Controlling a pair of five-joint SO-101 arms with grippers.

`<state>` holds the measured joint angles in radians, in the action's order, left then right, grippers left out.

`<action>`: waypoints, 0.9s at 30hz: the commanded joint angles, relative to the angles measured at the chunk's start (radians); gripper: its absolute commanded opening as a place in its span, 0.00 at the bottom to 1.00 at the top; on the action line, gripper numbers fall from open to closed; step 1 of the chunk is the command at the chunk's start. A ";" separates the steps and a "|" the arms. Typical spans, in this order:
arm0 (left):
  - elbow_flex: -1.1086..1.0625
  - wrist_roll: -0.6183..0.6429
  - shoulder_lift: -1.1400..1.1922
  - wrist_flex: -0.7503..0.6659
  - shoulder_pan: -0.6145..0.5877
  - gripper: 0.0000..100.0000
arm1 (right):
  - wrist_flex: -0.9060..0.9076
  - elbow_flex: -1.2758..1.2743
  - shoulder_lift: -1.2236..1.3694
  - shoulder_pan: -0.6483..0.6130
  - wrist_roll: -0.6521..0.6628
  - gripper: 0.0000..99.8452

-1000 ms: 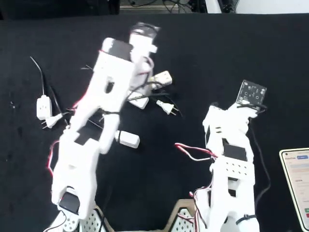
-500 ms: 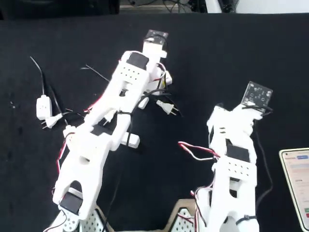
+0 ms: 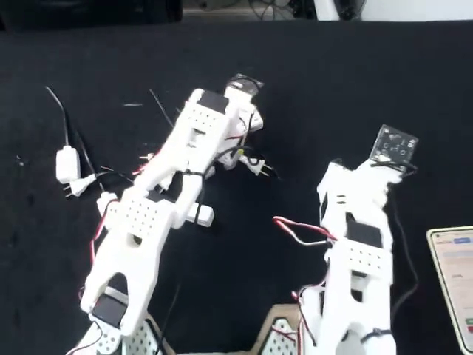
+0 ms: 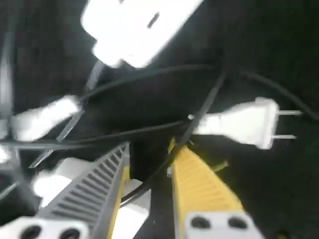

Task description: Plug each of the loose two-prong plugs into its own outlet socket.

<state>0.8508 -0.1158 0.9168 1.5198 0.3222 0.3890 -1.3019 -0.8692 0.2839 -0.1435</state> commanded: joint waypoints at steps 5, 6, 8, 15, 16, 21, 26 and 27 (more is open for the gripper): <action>0.030 -0.092 -0.028 0.155 -0.097 0.13 | -0.020 0.042 -0.027 0.021 -0.009 0.17; 0.021 -0.106 -0.038 0.173 -0.104 0.13 | -0.020 0.042 -0.027 0.021 -0.009 0.17; 0.019 -0.120 -0.057 0.209 -0.116 0.13 | -0.020 0.042 -0.027 0.021 -0.009 0.17; -0.027 -0.127 -0.153 0.239 -0.139 0.13 | -0.020 0.042 -0.027 0.021 -0.009 0.17; -0.058 -0.138 -0.173 0.239 -0.137 0.13 | -0.020 0.042 -0.027 0.023 -0.009 0.17; -0.338 -0.146 -0.287 0.101 -0.186 0.13 | -0.020 0.042 -0.027 0.023 -0.009 0.17; -0.731 -0.201 -0.459 -0.169 -0.294 0.13 | -0.020 0.041 -0.027 0.020 -0.009 0.17; -0.799 -0.203 -0.511 -0.210 -0.315 0.13 | -0.020 0.041 -0.027 0.018 -0.009 0.17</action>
<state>0.2785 -0.2954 0.5363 1.4308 0.1013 0.3890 -1.3019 -0.8692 0.2839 -0.1450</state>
